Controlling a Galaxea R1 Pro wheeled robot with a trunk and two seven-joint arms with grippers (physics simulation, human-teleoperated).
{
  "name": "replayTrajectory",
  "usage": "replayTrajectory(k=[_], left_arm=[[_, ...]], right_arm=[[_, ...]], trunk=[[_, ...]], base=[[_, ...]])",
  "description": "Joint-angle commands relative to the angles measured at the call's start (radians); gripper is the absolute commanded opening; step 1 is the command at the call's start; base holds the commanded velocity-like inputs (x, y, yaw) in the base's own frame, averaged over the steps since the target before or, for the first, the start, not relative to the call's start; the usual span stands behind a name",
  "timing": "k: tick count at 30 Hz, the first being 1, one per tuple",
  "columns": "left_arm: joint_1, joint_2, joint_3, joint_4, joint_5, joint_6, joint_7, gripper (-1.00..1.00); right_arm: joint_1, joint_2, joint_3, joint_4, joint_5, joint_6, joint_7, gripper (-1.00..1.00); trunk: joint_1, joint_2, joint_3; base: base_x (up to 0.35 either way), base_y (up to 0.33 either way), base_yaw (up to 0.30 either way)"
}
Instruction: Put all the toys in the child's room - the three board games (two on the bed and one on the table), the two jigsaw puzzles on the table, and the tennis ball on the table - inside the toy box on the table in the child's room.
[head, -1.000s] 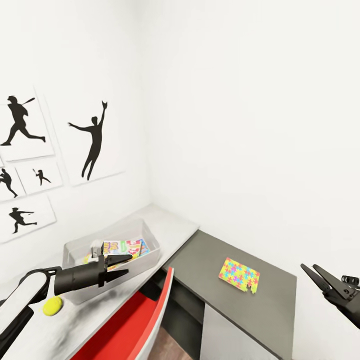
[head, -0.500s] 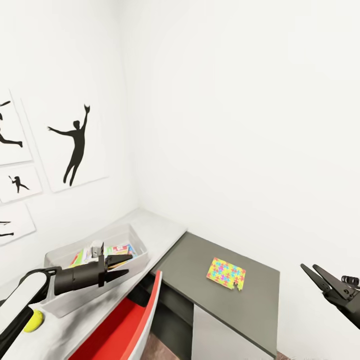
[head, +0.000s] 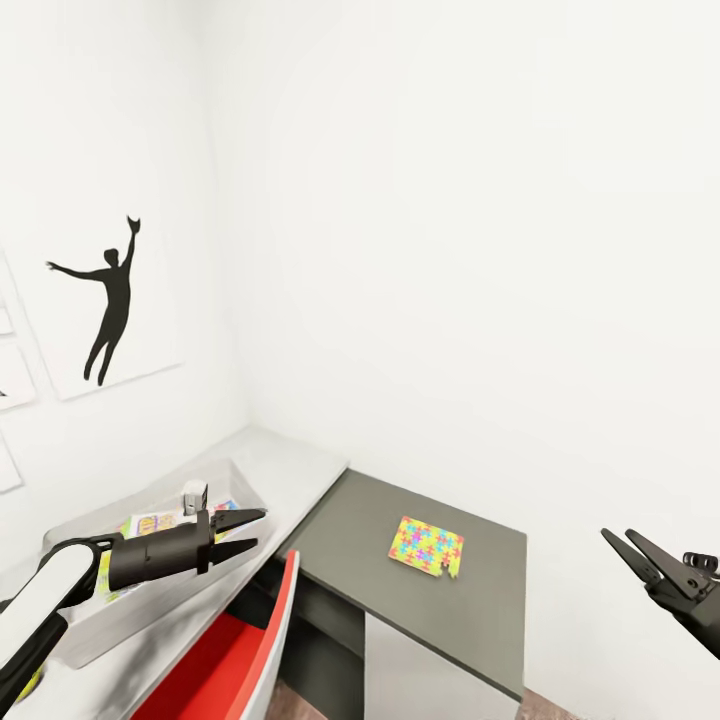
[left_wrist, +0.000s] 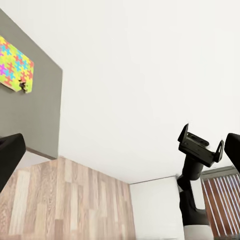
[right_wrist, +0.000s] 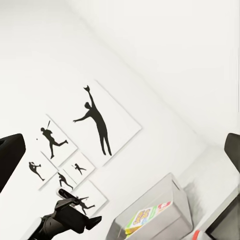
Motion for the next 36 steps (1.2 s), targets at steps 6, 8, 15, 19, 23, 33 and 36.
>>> replayTrajectory(k=[6, 8, 15, 19, 23, 33, 36], left_arm=[[0.0, 0.001, -0.001, 0.0, -0.009, 0.0, -0.01, 1.0], [0.0, 0.0, -0.001, 0.0, -0.009, 0.0, -0.01, 1.0], [0.0, 0.0, -0.002, 0.0, -0.026, -0.002, -0.01, 1.0], [0.0, -0.001, -0.001, 0.0, -0.065, -0.003, -0.011, 1.0], [0.0, -0.001, -0.001, 0.0, -0.078, -0.004, -0.016, 1.0], [0.0, -0.001, -0.001, 0.0, -0.084, -0.006, -0.027, 1.0], [0.0, -0.001, -0.001, 0.0, -0.084, -0.006, -0.027, 1.0]], right_arm=[[0.0, -0.001, 0.0, 0.001, -0.004, 0.006, 0.0, 1.0], [0.0, -0.001, 0.0, 0.001, -0.004, 0.005, 0.0, 1.0], [0.0, -0.001, 0.0, 0.012, -0.003, 0.002, 0.0, 1.0], [0.0, 0.001, 0.001, 0.014, -0.001, -0.001, -0.004, 1.0], [0.0, 0.001, 0.001, 0.016, -0.003, -0.002, -0.006, 1.0], [0.0, 0.0, 0.001, 0.017, -0.001, 0.0, -0.004, 1.0], [0.0, 0.0, 0.0, 0.017, -0.002, 0.0, -0.004, 1.0]], trunk=[[0.0, -0.001, 0.008], [0.0, -0.001, 0.01], [0.0, -0.001, 0.015], [0.0, -0.001, 0.015], [0.0, -0.001, 0.015], [0.0, -0.001, 0.015], [0.0, -0.001, 0.015]], base=[[0.0, 0.0, -0.198], [0.0, 0.0, -0.198], [0.0, 0.0, -0.102], [0.0, 0.0, -0.013], [0.0, 0.0, -0.004], [0.0, 0.0, 0.0], [0.0, 0.0, 0.0]])
